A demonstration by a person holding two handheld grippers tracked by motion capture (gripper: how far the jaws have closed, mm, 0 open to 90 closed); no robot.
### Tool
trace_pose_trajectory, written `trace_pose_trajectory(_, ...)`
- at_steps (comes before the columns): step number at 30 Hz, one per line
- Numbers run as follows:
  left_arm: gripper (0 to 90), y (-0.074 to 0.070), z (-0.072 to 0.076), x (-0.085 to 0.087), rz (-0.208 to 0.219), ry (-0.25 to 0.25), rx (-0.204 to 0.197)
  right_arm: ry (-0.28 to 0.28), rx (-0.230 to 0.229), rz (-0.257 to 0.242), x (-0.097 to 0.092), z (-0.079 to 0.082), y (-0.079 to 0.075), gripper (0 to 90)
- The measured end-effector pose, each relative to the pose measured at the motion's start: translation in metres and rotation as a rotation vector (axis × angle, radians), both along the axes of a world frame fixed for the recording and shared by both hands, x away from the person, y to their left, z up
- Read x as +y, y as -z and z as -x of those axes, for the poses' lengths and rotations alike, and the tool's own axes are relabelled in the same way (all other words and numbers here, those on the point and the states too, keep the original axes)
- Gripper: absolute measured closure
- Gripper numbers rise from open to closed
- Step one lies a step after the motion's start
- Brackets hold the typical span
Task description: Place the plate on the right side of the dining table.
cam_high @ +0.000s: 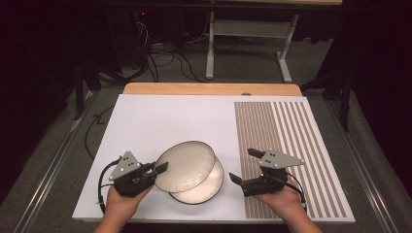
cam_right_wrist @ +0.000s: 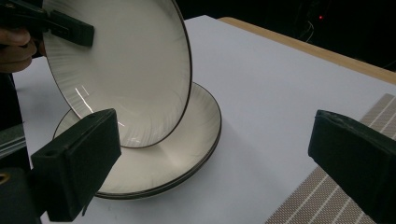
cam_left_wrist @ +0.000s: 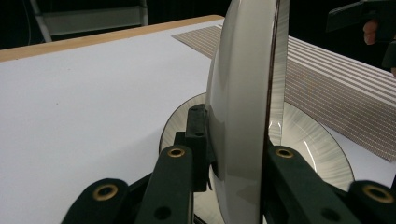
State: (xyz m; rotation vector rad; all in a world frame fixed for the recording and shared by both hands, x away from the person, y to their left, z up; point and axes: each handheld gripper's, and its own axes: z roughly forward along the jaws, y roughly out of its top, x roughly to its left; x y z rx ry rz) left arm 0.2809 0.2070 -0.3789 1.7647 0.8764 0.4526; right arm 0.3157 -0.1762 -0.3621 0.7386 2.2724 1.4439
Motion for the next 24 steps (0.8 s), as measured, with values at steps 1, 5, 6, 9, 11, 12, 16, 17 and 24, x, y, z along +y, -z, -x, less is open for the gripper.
trace_pose_trajectory(1,78.3,0.000,0.000,0.000,0.000,0.000,0.001,-0.004,0.007,0.003,0.003,-0.001,0.001,3.6)
trace_pose_trajectory(5,78.3,0.000,0.000,0.000,-0.001,-0.001,0.003,-0.026,0.010,0.010,0.014,-0.005,0.003,4.5)
trace_pose_trajectory(6,78.3,0.000,0.000,0.000,0.000,-0.002,0.003,-0.028,0.015,0.011,0.017,-0.006,0.003,5.6)
trace_pose_trajectory(9,78.3,0.000,0.000,0.000,-0.004,-0.002,0.002,-0.042,0.028,0.013,0.026,-0.010,0.006,8.1)
trace_pose_trajectory(11,78.2,0.000,0.000,0.000,-0.005,-0.002,0.002,-0.049,0.041,0.010,0.034,-0.013,0.008,9.2)
trace_pose_trajectory(12,78.2,0.000,0.000,0.000,-0.005,-0.003,0.002,-0.051,0.045,0.009,0.035,-0.014,0.008,9.6)
trace_pose_trajectory(16,78.2,0.000,0.000,0.000,-0.005,-0.002,0.003,-0.056,0.071,0.011,0.049,-0.020,0.013,12.8)
trace_pose_trajectory(17,78.2,0.000,0.000,0.000,-0.006,-0.002,0.003,-0.055,0.073,0.012,0.051,-0.022,0.014,13.0)
trace_pose_trajectory(24,78.2,0.000,-0.001,0.000,-0.005,-0.001,0.006,-0.050,0.113,0.013,0.068,-0.028,0.023,19.7)
